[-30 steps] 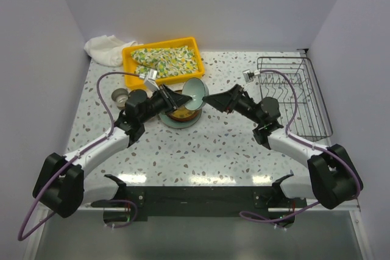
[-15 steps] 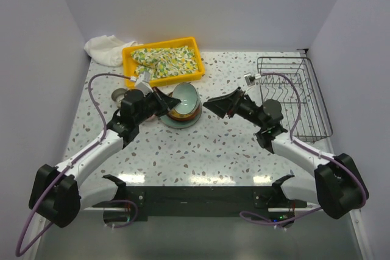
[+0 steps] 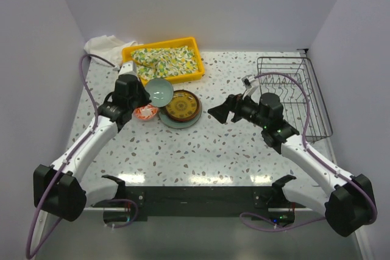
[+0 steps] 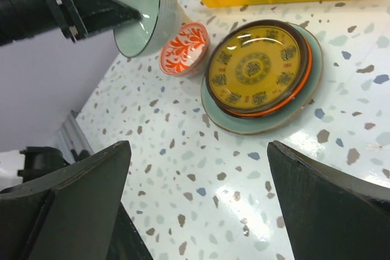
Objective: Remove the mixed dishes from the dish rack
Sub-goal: Place the bowl at the center of the board.
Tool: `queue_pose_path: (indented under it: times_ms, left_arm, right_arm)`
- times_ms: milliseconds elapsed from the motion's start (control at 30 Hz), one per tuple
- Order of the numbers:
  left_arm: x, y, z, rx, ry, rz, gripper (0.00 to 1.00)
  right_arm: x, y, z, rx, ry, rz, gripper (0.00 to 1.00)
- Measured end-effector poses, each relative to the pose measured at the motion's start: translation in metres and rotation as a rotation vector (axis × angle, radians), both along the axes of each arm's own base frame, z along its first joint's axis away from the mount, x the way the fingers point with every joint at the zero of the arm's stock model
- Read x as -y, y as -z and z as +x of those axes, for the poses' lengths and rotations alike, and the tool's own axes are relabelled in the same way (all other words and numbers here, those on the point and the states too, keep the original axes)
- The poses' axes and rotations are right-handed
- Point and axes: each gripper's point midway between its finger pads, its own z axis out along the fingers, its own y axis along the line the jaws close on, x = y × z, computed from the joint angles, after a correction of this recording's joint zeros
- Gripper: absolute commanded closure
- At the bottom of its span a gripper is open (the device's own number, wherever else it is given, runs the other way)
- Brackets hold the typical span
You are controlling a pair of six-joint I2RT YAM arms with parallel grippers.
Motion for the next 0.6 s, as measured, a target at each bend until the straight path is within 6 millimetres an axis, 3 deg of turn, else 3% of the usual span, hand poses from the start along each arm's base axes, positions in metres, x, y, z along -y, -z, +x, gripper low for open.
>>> queue_pose_path:
  times_ms: [167,400,600]
  left_arm:
    - [-0.033,0.033,0.01,-0.127,-0.074,0.146,1.0]
    - [-0.048,0.077,0.006,-0.275,-0.082,0.259,1.0]
    - [-0.062,0.095,0.009,-0.332,-0.116,0.288,1.0]
  right_arm:
    - [0.007,0.015,-0.001,-0.018,0.015,-0.072,0.02]
    - [0.014,0.025,-0.002,-0.018,0.025,-0.129,0.02]
    - [0.017,0.033,-0.004,-0.018,0.016,-0.168,0.02]
